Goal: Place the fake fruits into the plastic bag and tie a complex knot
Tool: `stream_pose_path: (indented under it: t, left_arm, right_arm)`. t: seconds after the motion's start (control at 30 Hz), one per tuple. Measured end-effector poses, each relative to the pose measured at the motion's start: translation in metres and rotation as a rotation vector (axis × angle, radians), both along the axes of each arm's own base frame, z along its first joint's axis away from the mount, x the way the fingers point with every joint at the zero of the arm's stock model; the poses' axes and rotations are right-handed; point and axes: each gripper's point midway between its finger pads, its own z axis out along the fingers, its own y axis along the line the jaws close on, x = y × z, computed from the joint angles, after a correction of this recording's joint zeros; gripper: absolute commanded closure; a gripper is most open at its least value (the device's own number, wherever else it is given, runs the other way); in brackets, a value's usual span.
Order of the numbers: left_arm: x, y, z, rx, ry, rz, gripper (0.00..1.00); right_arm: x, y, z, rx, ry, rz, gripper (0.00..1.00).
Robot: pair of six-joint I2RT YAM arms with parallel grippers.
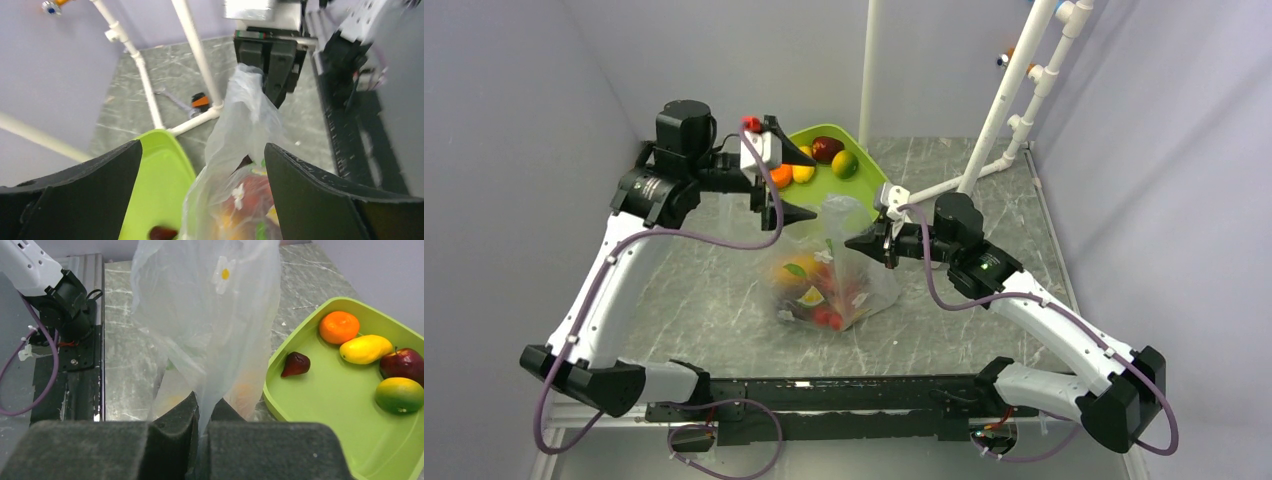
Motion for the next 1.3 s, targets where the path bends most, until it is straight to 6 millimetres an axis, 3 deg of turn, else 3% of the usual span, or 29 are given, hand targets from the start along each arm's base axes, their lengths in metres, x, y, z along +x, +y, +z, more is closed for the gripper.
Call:
stream_pose_path:
  t: [0.13,0.33,0.57,0.67,0.77,0.8,0.83,0.87,0.93,0.97,1.1,1.3]
  left_arm:
    - [-0.017,0.007,-0.002,0.115,-0.242,-0.022,0.01]
    - [-0.049,-0.003,-0.015,0.222,-0.522,-0.133,0.01]
    - [-0.046,-0.017,-0.025,0.283,-0.664,-0.173,0.08]
    - [-0.047,-0.027,-0.026,0.285,-0.700,-0.193,0.26]
    - [-0.050,-0.033,-0.027,0.282,-0.725,-0.216,0.70]
    - [-0.052,-0.034,-0.027,0.280,-0.733,-0.224,0.90]
    - [-0.052,-0.034,-0.027,0.279,-0.724,-0.223,1.00]
    - [-0.053,-0.035,-0.026,0.276,-0.732,-0.229,1.00]
    - [-0.053,-0.035,-0.027,0.274,-0.709,-0.222,1.00]
    - [-0.053,-0.035,-0.028,0.274,-0.688,-0.216,1.00]
    - [-0.049,-0.038,-0.027,0.253,-0.569,-0.163,1.00]
    - [-0.028,-0.049,-0.011,0.157,-0.340,0.016,1.00]
  right_arm:
    - [-0.002,0.000,0.000,0.001,-0.002,0.009,1.00]
    - [-0.005,0.001,-0.001,-0.003,0.001,0.029,1.00]
    - [-0.012,0.001,-0.010,-0.032,0.013,0.071,1.00]
    - [-0.014,0.002,-0.013,-0.041,0.017,0.089,1.00]
    - [-0.014,0.002,-0.016,-0.050,0.017,0.095,1.00]
    - [-0.014,0.002,-0.017,-0.054,0.016,0.096,0.96]
    - [-0.013,0.003,-0.018,-0.056,0.015,0.096,0.86]
    - [-0.013,0.002,-0.018,-0.059,0.014,0.096,0.68]
    - [-0.013,0.002,-0.019,-0.063,0.016,0.094,0.21]
    - [-0.013,0.001,-0.019,-0.064,0.020,0.088,0.05]
    - [-0.009,-0.004,-0.009,-0.029,-0.003,0.028,0.00]
    - [-0.001,-0.006,0.035,0.150,-0.106,-0.087,0.00]
